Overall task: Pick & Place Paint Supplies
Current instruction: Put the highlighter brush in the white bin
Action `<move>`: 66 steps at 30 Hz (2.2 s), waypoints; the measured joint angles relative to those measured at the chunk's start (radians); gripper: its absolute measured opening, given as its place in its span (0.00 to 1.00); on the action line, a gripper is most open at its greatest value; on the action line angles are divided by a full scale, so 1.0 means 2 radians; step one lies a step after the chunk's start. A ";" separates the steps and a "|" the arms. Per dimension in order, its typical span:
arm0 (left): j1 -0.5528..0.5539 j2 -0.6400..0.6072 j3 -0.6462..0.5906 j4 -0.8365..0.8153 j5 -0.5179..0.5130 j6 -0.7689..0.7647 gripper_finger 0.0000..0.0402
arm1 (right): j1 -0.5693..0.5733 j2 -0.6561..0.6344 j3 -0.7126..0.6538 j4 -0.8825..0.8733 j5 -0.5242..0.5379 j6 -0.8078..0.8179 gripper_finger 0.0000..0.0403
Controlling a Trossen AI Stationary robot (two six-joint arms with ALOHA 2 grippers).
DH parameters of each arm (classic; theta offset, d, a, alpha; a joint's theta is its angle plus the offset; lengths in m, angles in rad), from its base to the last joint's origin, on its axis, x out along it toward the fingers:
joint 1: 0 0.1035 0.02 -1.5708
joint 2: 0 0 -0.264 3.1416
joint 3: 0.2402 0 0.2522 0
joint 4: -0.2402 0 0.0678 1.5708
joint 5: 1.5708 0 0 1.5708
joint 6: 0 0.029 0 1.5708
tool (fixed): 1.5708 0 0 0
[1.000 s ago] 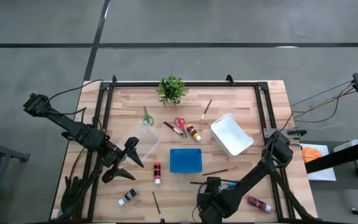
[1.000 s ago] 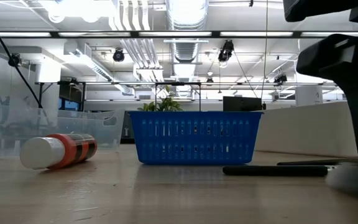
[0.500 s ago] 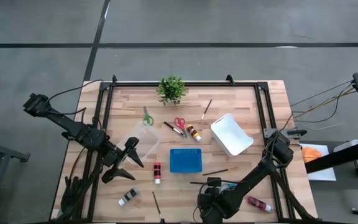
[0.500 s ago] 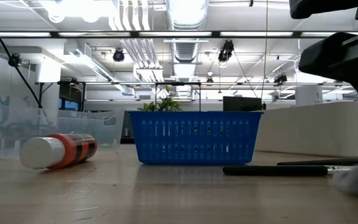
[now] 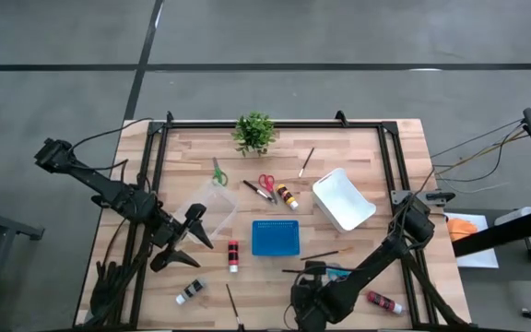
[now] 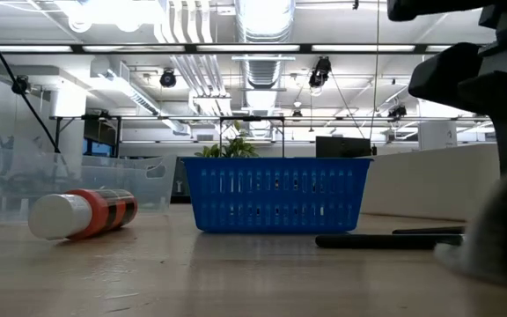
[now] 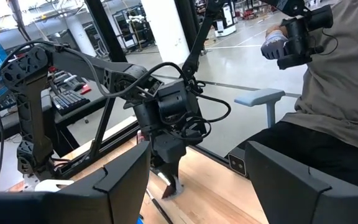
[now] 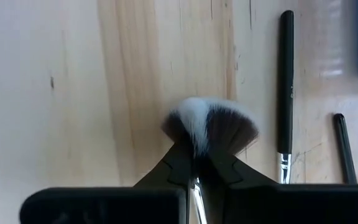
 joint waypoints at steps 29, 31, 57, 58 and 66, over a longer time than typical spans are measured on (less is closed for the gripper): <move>-0.002 0.000 0.000 0.000 0.000 -0.009 0.67 | 0.023 -0.036 0.209 -0.344 0.271 0.179 0.02; -0.002 0.000 0.000 0.000 0.000 -0.009 0.67 | 0.013 -0.040 0.218 -0.348 0.275 0.176 0.02; -0.002 0.007 -0.009 0.017 -0.015 -0.009 0.67 | -0.132 -0.343 -0.215 -0.198 0.295 0.257 0.02; -0.002 0.007 -0.009 0.018 -0.015 -0.009 0.67 | -0.137 -0.351 -0.234 -0.176 0.291 0.249 0.02; -0.002 0.007 -0.009 0.019 -0.015 -0.009 0.67 | -0.171 -0.376 -0.343 -0.095 0.273 0.259 0.02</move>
